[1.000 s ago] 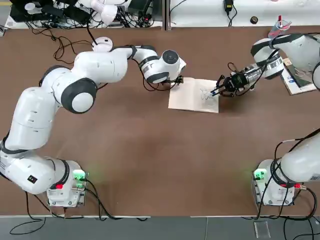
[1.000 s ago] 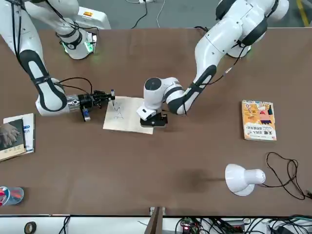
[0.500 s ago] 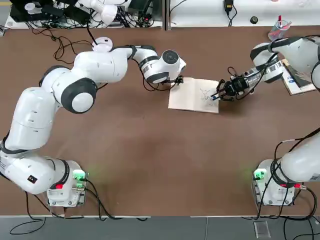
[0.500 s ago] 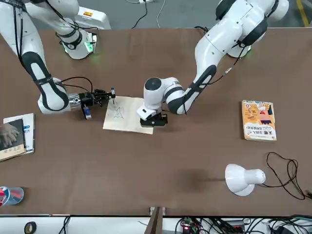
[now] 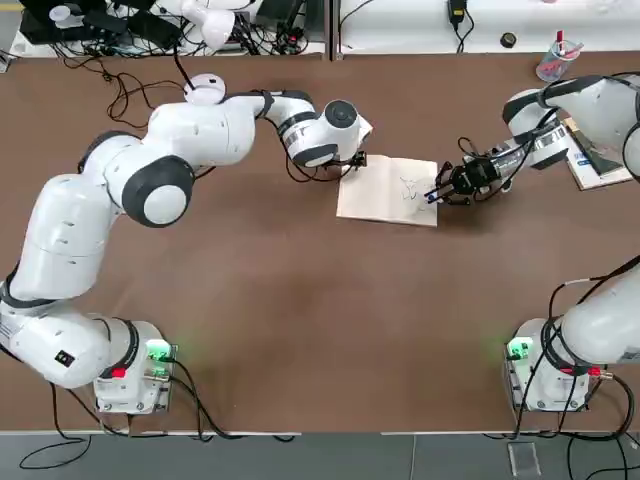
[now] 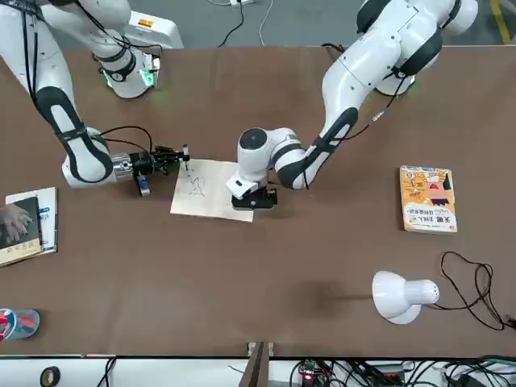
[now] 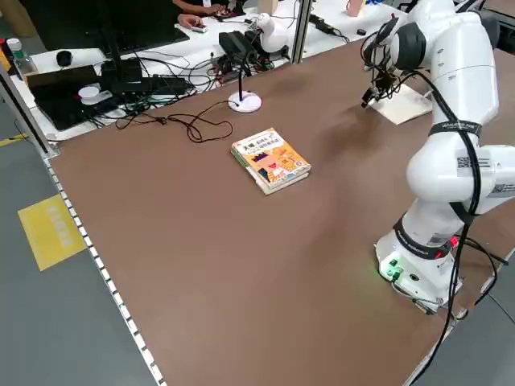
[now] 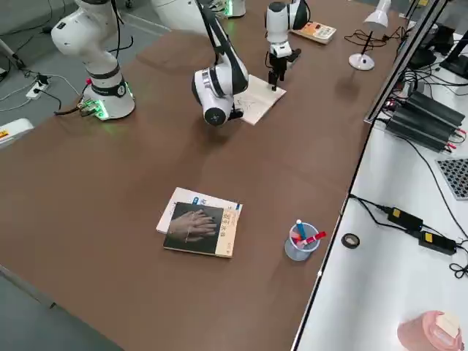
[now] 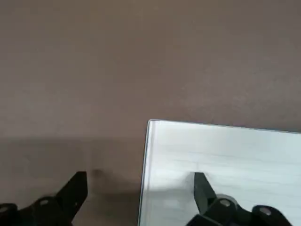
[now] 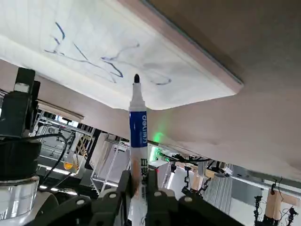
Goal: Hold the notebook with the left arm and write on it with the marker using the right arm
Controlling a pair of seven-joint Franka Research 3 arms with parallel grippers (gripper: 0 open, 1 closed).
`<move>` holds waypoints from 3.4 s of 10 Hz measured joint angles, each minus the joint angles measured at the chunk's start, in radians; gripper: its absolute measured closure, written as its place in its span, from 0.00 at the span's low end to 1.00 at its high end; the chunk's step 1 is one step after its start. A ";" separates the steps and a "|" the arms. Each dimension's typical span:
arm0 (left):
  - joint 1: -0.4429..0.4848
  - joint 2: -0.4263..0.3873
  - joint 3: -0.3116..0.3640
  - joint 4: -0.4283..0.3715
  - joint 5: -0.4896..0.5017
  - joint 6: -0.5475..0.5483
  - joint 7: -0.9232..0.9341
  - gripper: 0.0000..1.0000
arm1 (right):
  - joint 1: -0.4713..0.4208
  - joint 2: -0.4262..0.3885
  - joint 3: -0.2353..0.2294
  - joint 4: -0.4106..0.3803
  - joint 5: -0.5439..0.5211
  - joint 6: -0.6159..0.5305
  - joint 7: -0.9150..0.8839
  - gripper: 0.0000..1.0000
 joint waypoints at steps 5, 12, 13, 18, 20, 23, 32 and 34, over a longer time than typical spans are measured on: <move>0.000 0.000 0.000 0.000 0.000 0.000 0.000 0.00 | 0.000 0.000 -0.011 -0.004 -0.015 0.000 -0.010 0.82; 0.000 0.000 0.000 -0.001 0.000 0.000 0.000 0.00 | 0.000 0.003 -0.011 -0.008 -0.022 0.017 -0.039 0.82; 0.000 0.000 0.000 -0.001 0.000 0.000 0.000 0.00 | 0.000 0.005 -0.011 -0.009 -0.024 0.017 -0.044 0.82; 0.000 0.000 0.000 -0.001 0.000 0.000 0.000 0.00 | 0.000 0.011 -0.011 -0.016 -0.026 0.015 -0.072 0.82; 0.000 0.000 0.000 -0.001 0.000 0.000 0.000 0.00 | 0.000 0.011 -0.011 -0.019 -0.026 0.013 -0.074 0.82; 0.000 0.000 0.000 -0.001 0.000 0.000 0.000 0.00 | 0.000 0.011 -0.011 -0.024 -0.026 0.010 -0.076 0.82; 0.000 0.000 0.000 -0.001 0.000 0.000 0.000 0.00 | 0.007 0.011 -0.008 -0.031 -0.028 0.011 -0.080 0.82; 0.000 0.000 0.000 -0.001 0.000 0.000 0.000 0.00 | 0.010 0.011 -0.007 -0.031 -0.028 0.014 -0.081 0.82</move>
